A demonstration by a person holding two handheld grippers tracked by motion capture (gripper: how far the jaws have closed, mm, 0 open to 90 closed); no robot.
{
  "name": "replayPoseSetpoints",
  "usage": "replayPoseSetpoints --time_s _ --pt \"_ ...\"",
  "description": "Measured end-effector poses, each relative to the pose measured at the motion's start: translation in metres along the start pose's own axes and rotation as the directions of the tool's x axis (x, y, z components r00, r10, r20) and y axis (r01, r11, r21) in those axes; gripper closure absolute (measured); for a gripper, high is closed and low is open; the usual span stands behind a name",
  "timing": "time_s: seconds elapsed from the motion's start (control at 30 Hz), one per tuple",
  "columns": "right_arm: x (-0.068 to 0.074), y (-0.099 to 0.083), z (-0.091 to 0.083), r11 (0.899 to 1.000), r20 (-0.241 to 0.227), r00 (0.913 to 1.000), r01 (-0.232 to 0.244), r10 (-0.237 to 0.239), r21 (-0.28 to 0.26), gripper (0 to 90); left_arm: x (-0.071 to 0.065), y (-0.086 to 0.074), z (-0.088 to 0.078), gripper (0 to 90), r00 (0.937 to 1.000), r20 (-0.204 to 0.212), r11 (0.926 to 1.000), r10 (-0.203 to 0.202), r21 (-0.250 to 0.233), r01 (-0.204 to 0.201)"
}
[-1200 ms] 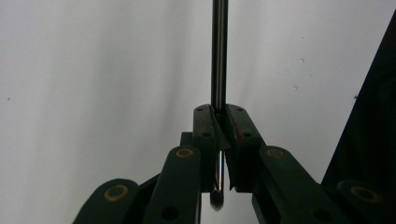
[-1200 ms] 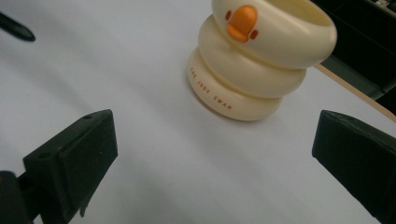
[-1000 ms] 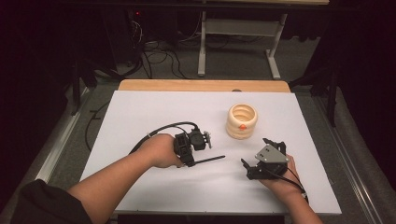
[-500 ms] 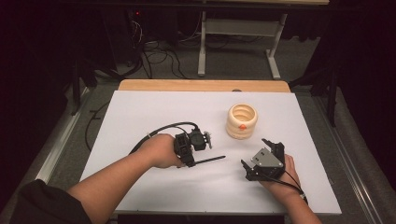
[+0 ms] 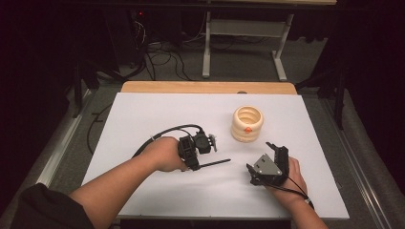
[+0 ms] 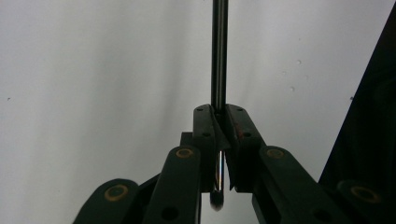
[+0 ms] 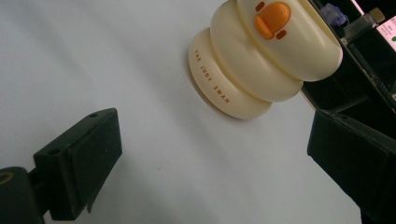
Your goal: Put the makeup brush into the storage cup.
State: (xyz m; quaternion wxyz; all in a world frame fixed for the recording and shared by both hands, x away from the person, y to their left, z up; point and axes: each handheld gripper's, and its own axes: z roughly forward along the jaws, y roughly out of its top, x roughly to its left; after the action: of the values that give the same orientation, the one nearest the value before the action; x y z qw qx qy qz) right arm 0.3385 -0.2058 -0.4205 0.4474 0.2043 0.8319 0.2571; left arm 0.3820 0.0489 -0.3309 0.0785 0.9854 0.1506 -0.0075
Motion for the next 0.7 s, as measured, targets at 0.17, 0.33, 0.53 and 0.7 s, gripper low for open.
replayPoseSetpoints --time_s 0.17,0.33,0.53,0.7 --pt "0.002 0.002 0.0 0.999 0.012 0.999 0.042 -0.042 0.0 5.6 0.0 0.0 0.0 83.5 1.0 -0.003 1.0 0.001 0.0 -0.001" --pt "0.004 0.004 -0.001 0.995 0.023 0.9952 0.095 -0.095 -0.006 6.9 -0.001 0.0 -0.001 83.6 1.0 -0.003 1.0 0.004 0.0 -0.004" --pt "0.008 0.006 -0.002 0.989 0.033 0.9888 0.145 -0.145 -0.001 10.0 -0.002 0.002 -0.003 83.5 0.9999 -0.007 1.0 0.008 0.001 -0.008" --pt "0.012 0.008 -0.004 0.986 0.042 0.9849 0.169 -0.168 -0.009 12.7 -0.003 0.004 -0.004 83.6 0.9999 -0.01 1.0 0.009 0.003 -0.009"
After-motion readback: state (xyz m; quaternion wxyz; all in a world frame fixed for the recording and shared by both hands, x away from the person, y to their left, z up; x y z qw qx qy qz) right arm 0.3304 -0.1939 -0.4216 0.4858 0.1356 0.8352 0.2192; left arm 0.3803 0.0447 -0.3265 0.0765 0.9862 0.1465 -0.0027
